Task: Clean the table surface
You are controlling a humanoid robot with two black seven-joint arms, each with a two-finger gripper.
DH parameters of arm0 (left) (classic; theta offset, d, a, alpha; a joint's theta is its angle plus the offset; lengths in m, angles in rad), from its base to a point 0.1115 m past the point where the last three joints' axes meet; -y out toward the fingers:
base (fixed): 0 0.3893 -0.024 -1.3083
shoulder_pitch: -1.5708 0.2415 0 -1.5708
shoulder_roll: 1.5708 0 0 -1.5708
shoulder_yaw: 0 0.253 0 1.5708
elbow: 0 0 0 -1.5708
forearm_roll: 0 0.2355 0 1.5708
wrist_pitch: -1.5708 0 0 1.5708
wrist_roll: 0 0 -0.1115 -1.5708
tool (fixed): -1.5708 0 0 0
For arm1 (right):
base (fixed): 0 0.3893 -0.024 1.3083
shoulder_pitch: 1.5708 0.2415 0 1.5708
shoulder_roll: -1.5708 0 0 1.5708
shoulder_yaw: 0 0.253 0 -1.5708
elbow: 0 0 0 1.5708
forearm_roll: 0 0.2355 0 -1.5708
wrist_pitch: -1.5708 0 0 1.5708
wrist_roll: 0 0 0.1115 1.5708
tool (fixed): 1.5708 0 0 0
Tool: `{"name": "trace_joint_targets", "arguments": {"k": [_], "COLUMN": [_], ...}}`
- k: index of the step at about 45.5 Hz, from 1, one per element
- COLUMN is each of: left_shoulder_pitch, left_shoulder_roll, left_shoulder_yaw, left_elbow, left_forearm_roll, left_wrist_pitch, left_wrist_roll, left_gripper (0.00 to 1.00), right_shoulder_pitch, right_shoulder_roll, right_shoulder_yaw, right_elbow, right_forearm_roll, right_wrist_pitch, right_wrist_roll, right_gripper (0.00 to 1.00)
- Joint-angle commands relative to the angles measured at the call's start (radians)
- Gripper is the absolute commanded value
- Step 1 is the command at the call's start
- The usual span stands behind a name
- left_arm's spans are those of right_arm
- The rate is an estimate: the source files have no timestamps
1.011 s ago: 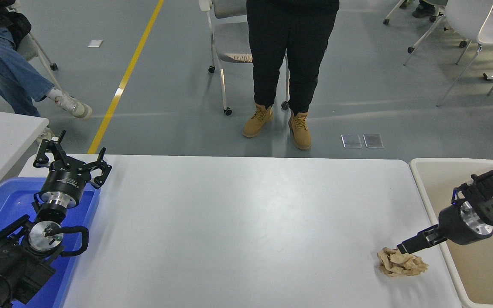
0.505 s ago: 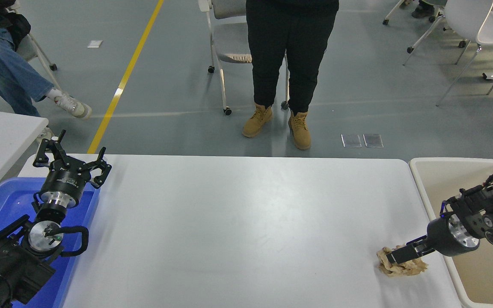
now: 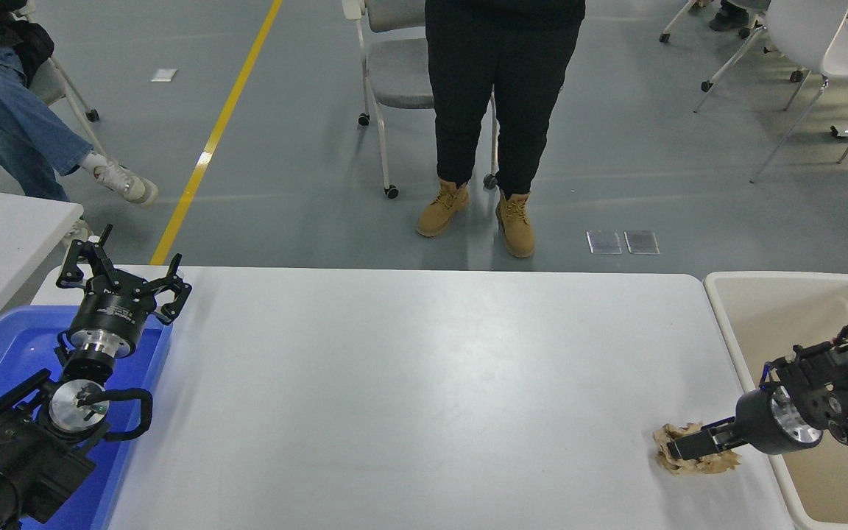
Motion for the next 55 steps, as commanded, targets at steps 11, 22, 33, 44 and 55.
{"name": "trace_joint_targets", "arguments": {"k": [11,22,33,44,55], "left_shoulder_pitch": [0.0,0.0,0.0,0.0,0.0], "left_shoulder_roll": [0.0,0.0,0.0,0.0,0.0], "left_shoulder_yaw": [0.0,0.0,0.0,0.0,0.0], "left_elbow": [-0.001,-0.001,0.0,-0.001,0.0], "left_forearm_roll": [0.0,0.0,0.0,0.0,0.0], "left_wrist_pitch": [0.0,0.0,0.0,0.0,0.0], "left_wrist_roll": [0.0,0.0,0.0,0.0,0.0], "left_gripper": [1.0,1.0,1.0,1.0,1.0], "right_shoulder_pitch": [-0.048,0.003,0.082,0.176,0.208], "right_shoulder_roll": [0.045,0.042,0.019,-0.002,0.01], "right_shoulder_yaw": [0.002,0.005,0.09,0.327,0.374], "right_elbow": [-0.012,-0.029,-0.032,-0.035,-0.309], "right_forearm_roll": [0.002,0.005,0.121,0.356,0.655], "right_wrist_pitch": [-0.031,-0.031,-0.03,-0.017,-0.011], "right_wrist_roll": [0.026,0.112,0.143,0.183,0.166], "right_gripper": [0.46,0.0,0.0,0.0,0.0]}}
